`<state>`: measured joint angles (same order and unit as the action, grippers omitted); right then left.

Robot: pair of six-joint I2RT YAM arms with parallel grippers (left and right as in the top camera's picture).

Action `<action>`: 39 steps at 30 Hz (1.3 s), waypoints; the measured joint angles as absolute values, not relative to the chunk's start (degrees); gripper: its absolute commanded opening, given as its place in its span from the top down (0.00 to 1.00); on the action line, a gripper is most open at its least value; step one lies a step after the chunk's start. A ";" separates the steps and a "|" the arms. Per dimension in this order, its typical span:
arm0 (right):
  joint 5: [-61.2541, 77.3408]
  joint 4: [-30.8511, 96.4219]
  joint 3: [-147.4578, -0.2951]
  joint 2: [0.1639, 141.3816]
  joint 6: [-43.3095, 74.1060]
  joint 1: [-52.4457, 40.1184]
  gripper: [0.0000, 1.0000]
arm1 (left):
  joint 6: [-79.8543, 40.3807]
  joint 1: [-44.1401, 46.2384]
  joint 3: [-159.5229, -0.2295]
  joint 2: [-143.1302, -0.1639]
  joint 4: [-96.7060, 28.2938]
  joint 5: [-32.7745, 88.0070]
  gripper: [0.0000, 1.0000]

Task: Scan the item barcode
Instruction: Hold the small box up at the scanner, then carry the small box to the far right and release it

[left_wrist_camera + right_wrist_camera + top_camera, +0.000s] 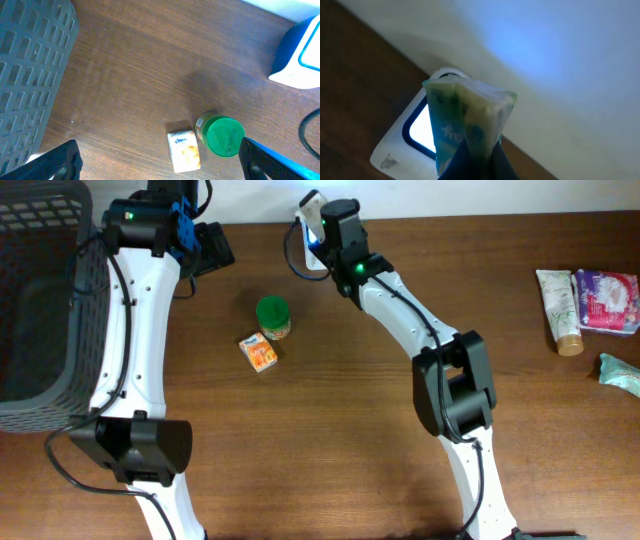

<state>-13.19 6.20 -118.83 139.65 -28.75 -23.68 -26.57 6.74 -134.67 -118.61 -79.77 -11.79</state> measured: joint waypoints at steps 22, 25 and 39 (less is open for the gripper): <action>-21.76 70.35 -124.44 124.44 24.12 19.51 0.96 | -26.57 6.74 -134.67 -118.61 -79.77 -11.79 0.01; -20.69 70.54 -121.78 124.44 29.76 27.29 0.96 | -26.55 6.74 -134.67 -118.61 -79.79 -11.79 0.01; -15.09 55.57 -108.40 124.46 33.15 33.98 0.54 | -26.57 6.74 -134.67 -118.61 -79.77 -11.79 0.01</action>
<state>-15.09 55.57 -108.40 124.46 33.15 33.98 -26.57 6.74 -134.67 -118.61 -79.77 -11.79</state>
